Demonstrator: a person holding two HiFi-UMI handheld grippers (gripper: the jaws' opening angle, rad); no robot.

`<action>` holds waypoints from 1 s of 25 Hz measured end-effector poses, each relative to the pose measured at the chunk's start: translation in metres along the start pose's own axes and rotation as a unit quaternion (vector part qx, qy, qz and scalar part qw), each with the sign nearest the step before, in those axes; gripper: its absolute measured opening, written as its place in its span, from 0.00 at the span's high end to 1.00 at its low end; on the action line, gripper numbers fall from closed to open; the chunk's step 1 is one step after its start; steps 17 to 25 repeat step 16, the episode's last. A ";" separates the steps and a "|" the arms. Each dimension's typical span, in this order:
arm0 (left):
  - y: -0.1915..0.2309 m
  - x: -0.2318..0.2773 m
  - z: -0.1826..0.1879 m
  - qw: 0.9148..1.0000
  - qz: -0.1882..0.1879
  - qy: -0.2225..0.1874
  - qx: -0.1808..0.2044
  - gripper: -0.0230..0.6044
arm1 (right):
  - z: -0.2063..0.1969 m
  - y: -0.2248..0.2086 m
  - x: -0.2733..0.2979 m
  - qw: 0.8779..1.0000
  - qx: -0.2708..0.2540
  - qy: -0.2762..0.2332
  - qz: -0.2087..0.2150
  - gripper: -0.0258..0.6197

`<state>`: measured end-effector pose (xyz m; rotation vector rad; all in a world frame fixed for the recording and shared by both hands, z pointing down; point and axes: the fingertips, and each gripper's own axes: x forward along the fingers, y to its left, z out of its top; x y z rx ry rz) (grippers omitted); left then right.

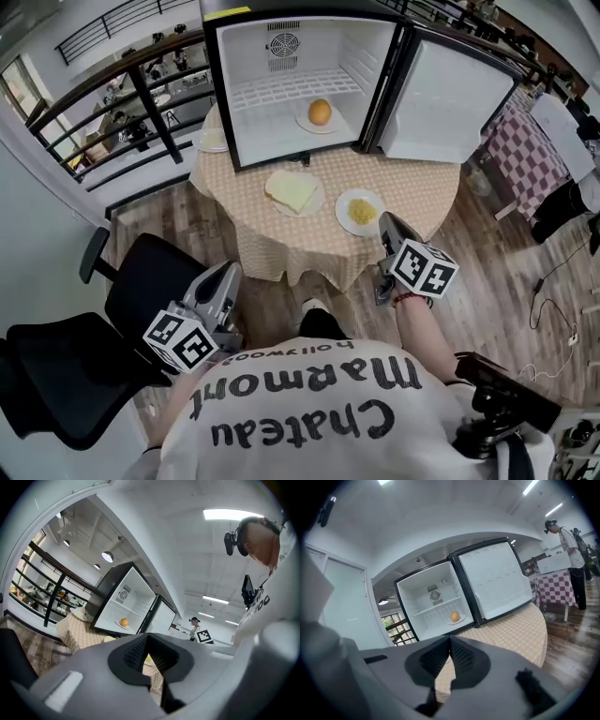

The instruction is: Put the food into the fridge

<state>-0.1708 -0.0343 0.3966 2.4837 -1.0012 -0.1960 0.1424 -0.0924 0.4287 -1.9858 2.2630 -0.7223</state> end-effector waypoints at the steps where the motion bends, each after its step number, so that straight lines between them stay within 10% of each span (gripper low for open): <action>1: 0.000 -0.001 0.000 1.000 -0.001 -0.001 -0.001 0.95 | -0.001 0.001 -0.003 1.000 -0.001 0.001 0.000 0.94; 25: 0.000 -0.007 0.002 1.000 -0.020 -0.013 0.002 0.95 | -0.007 0.017 -0.020 1.000 -0.012 0.007 0.004 0.94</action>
